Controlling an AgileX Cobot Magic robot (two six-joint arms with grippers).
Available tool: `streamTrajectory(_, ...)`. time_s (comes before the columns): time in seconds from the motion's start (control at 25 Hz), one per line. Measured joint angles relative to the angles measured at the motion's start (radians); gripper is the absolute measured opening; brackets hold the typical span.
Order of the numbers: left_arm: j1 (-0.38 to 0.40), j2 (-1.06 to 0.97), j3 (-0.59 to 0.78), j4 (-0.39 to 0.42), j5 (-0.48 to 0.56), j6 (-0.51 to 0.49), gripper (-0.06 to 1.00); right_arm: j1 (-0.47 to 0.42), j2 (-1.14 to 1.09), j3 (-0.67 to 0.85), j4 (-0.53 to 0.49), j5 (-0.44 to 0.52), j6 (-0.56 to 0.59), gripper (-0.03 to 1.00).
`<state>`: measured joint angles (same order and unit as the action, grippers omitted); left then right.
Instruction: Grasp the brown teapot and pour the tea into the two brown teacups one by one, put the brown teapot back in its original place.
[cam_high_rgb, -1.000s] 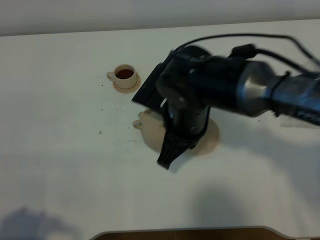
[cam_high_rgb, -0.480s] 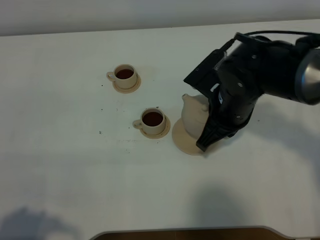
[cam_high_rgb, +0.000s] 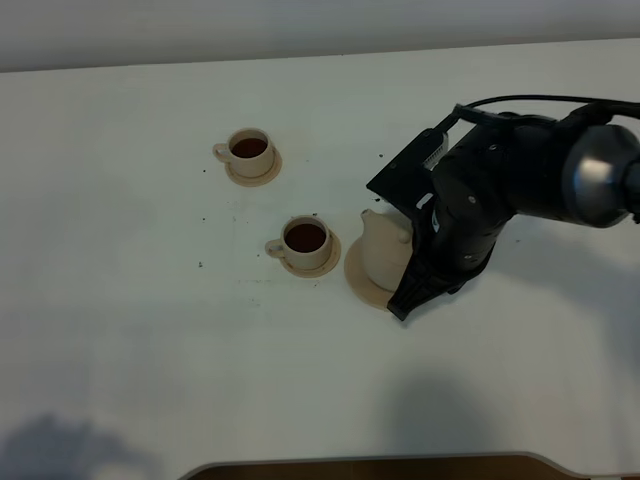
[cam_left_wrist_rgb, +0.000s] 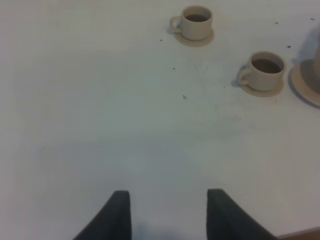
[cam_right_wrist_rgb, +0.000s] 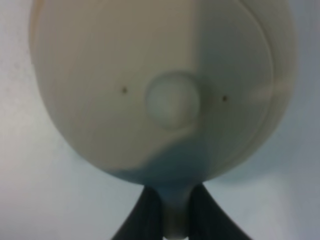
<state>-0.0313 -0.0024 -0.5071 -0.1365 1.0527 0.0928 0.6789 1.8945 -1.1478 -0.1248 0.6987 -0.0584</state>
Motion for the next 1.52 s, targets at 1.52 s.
streamTrajectory(1.52, 0.0, 0.0, 0.0, 0.0, 0.0, 0.001, 0.36, -0.002, -0.128, 0.0, 0.085, 0.216, 0.002, 0.46)
